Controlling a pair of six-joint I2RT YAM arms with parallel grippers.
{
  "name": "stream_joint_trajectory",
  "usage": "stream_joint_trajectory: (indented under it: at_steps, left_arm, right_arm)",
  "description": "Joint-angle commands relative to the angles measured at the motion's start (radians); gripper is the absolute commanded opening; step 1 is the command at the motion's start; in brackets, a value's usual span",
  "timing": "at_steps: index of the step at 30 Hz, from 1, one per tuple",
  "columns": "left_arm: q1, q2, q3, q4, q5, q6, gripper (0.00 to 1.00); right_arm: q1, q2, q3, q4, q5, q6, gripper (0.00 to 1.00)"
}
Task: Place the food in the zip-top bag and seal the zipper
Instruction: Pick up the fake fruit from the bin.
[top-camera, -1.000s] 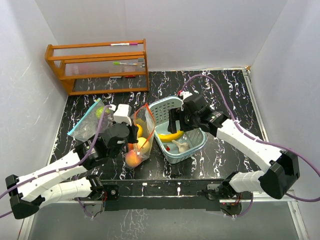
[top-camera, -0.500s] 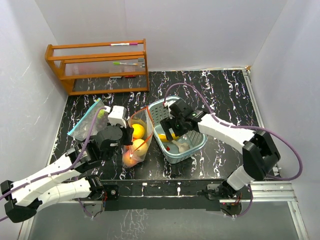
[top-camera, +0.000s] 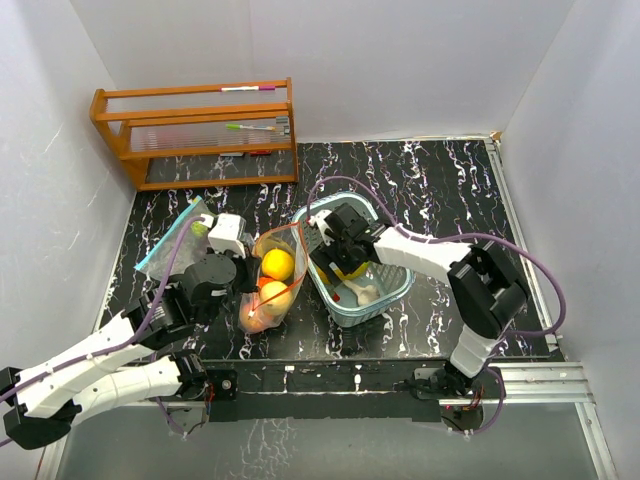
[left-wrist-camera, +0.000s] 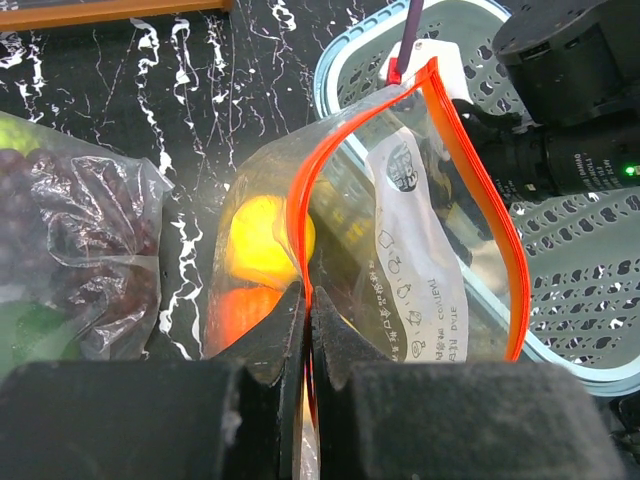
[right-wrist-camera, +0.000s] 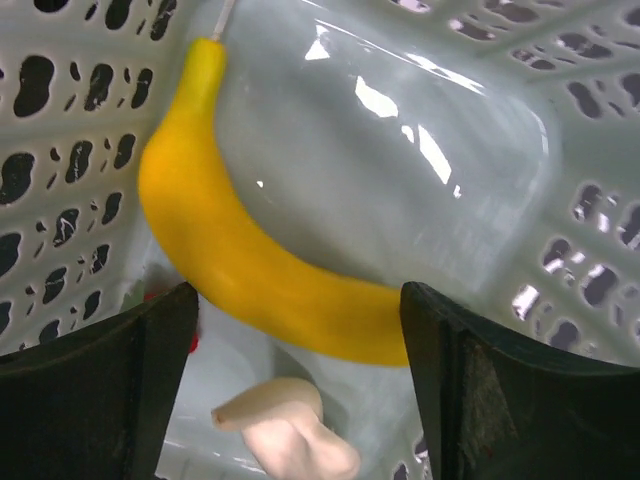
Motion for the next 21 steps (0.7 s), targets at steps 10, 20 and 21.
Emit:
stream_joint_trajectory:
  at_steps: [10,20,21]
  left_arm:
    - [0.004,-0.028,0.037,-0.026,-0.046,0.008,0.00]
    - [0.003,-0.001,0.050,-0.026,-0.044,0.009,0.00]
    - [0.004,0.002,0.050,-0.025,-0.043,0.008,0.00]
  right_arm:
    - [0.003,0.049,0.011,0.051,-0.046,0.005,0.15]
    - [0.002,-0.257,0.054,0.058,-0.018,0.137,0.08]
    - [0.003,-0.290,0.058,0.058,-0.024,0.143,0.08]
